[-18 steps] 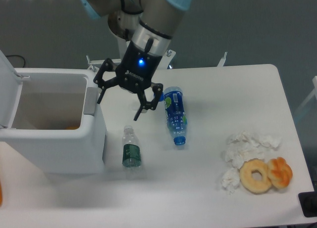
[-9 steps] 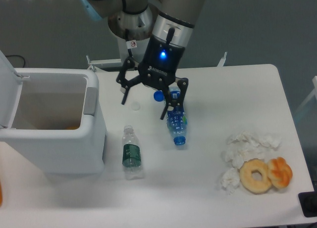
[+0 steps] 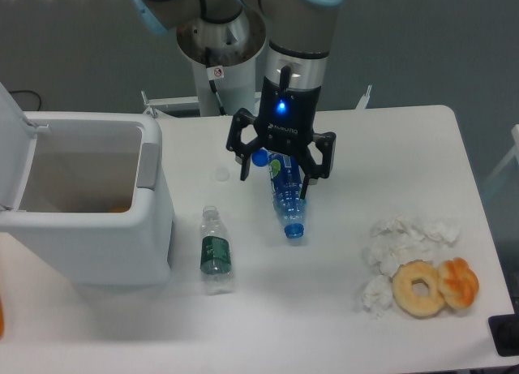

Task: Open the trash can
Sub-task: 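Move the gripper away from the can toward the blue-capped bottle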

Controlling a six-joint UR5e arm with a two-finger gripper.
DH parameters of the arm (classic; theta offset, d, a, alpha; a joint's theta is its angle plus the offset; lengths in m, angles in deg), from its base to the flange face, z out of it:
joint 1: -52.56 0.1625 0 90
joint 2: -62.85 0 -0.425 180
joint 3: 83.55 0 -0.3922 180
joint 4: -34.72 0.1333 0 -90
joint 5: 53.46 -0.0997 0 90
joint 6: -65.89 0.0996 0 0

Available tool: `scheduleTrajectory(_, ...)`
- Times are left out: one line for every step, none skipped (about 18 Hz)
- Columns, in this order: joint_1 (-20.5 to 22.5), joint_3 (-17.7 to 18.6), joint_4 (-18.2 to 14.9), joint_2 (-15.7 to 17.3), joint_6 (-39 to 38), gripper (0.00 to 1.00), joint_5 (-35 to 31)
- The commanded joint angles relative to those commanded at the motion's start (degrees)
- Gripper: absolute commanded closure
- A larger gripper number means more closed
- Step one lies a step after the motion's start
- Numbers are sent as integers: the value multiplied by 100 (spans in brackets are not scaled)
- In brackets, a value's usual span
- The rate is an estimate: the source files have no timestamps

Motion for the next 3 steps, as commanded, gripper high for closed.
scheduleTrajectory(-26,26,0,0,9,0,-44)
scheduleTrajectory(-44,27,0,0,9,0,-45)
scheduleTrajectory(-44,35,0,-9,9,0,-54)
